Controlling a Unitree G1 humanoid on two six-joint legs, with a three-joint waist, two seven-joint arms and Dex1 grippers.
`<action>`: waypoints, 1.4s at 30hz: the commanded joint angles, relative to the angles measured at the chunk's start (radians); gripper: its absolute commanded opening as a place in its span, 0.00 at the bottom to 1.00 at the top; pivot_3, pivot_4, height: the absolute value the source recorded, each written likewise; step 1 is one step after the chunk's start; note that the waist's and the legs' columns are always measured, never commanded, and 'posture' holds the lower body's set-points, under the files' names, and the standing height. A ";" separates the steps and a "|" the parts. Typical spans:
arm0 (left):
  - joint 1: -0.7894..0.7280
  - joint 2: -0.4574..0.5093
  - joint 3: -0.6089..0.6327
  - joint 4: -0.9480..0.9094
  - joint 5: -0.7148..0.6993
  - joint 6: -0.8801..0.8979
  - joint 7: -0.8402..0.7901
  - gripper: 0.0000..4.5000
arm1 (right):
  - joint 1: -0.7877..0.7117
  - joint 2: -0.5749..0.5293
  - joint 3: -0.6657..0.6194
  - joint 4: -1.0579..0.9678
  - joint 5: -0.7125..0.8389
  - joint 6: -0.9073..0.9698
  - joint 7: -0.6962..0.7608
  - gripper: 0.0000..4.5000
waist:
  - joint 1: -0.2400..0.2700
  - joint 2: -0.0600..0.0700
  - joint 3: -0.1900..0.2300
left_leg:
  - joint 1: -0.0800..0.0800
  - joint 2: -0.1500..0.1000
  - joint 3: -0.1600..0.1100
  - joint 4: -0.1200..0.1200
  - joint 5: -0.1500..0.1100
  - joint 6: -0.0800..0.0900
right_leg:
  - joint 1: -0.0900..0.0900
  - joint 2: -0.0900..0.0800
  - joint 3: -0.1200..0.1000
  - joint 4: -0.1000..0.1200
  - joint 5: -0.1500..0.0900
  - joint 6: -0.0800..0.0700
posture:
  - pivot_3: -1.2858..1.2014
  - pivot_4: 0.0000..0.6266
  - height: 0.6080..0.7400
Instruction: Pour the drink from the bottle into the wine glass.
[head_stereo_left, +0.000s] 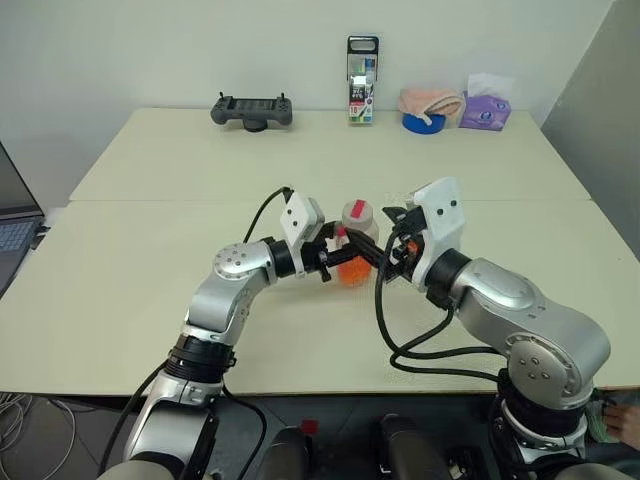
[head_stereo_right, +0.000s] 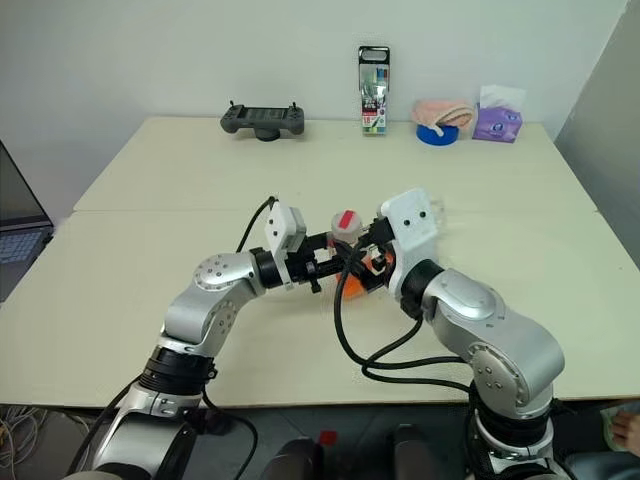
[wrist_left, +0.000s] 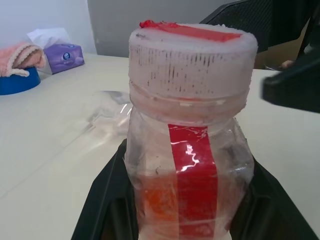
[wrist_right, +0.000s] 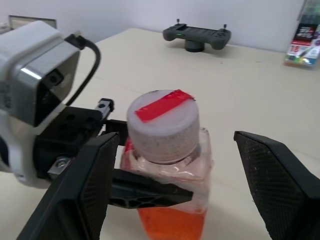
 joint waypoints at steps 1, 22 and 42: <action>-0.034 -0.013 -0.002 -0.002 0.012 -0.045 -0.006 0.38 | -0.036 0.037 0.024 -0.001 -0.027 -0.034 -0.031 0.87 | -0.001 0.000 0.000 | 0.000 0.000 0.000 0.000 0.000 0.000 | 0.000 0.000 0.000 0.000 0.000 0.000 | 0.52 0.24 1.00; -0.032 -0.017 0.016 -0.015 0.022 -0.043 0.019 0.38 | -0.063 0.081 0.083 0.084 -0.127 -0.090 -0.049 0.41 | -0.001 0.000 0.000 | -0.001 0.000 -0.001 0.000 0.000 0.000 | 0.000 0.000 -0.001 0.000 0.000 0.000 | 0.52 0.24 1.00; 0.015 -0.018 0.016 -0.148 -0.001 0.036 0.049 0.38 | -0.466 -0.372 0.239 0.957 -0.077 -0.793 1.366 0.41 | -0.018 0.001 0.002 | -0.001 0.002 0.000 0.000 -0.002 0.003 | -0.001 0.001 -0.001 -0.003 0.000 0.001 | 0.52 0.24 1.00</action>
